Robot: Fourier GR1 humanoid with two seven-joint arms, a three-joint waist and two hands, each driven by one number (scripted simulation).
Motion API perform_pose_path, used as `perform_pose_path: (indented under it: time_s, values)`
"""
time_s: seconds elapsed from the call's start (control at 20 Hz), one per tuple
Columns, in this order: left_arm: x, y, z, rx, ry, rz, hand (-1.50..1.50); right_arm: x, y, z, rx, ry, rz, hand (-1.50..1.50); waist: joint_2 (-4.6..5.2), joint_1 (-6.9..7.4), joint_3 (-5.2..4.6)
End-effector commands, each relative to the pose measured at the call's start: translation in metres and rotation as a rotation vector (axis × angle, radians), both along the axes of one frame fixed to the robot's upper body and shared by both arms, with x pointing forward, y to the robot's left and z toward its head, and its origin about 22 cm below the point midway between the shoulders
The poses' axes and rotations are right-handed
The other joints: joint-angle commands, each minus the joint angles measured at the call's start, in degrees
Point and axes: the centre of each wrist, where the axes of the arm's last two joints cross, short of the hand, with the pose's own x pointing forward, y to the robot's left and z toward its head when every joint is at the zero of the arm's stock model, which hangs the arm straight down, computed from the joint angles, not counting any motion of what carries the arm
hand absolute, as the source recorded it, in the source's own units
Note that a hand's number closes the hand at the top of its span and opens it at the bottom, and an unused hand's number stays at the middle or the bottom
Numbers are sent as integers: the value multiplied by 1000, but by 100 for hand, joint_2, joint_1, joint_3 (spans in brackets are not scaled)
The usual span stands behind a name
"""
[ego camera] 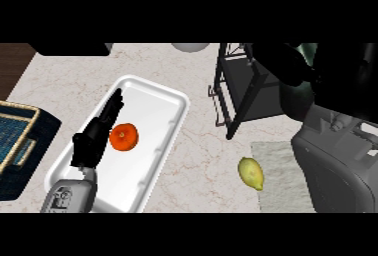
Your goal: Pick the eggplant from the placemat and place it in the tiered shelf
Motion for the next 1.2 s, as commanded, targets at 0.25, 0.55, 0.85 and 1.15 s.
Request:
perform_pose_path:
  time_s: [0.25,0.55,0.85,1.15]
  values:
    - [13,-8,13,-14,-6,-1,0,56,-13,-41,-27,-48,-24,150,14,8,1]
    - [2,-13,0,-6,3,12,0,56,-36,-41,260,-156,150,150,12,1,4]
    - [-17,8,4,3,10,-13,0,82,-44,-45,281,-131,152,150,-3,26,2]
    - [-3,3,-4,-3,12,8,0,91,-73,-63,132,-58,-122,150,-1,-95,-9]
